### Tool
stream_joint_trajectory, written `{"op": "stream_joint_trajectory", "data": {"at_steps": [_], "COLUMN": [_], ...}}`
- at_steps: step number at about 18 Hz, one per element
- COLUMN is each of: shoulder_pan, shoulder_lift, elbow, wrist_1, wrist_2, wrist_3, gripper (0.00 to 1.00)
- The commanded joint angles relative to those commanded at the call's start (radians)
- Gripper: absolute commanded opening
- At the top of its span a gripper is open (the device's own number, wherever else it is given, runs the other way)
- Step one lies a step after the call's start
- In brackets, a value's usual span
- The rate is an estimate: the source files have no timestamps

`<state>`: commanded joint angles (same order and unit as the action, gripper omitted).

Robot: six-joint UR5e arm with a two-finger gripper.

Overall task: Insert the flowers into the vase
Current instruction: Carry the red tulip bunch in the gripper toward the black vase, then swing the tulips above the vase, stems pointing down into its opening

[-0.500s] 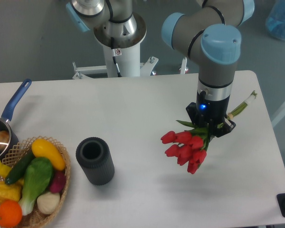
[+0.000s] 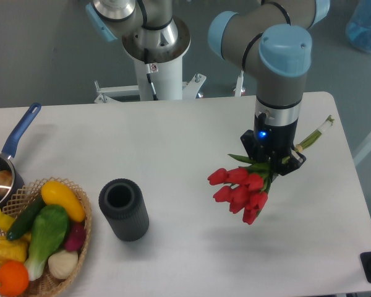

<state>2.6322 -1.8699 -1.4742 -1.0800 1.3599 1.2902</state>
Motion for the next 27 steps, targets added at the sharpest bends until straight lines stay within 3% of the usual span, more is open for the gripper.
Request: {"op": "stream_joint_trajectory", "data": {"at_steps": [2,6,12,16,18,20,27], "shoulder_pan": [0.037,0.035,0.016,-0.026,-0.029,-0.038,-0.05], "shoulder_lift": [0.002,0.014,0.095,0.101,0.103,0.101,0.144], "elbow": [0.006,-0.001,-0.067,-0.101,-0.138,-0.146,-0.218], "wrist_1": [0.038,0.112,0.124,0.13,0.185,0.247,0.262], "wrist_2": [-0.102,-0.257,-0.523,-0.75,-0.89,-0.941,-1.091], "wrist_3": [-0.003,-0.158,-0.282,-0.325,-0.325,-0.328,-0.324], "gripper": [0.18,0.17,0.15,0.15,0.16,0.17,0.21]}}
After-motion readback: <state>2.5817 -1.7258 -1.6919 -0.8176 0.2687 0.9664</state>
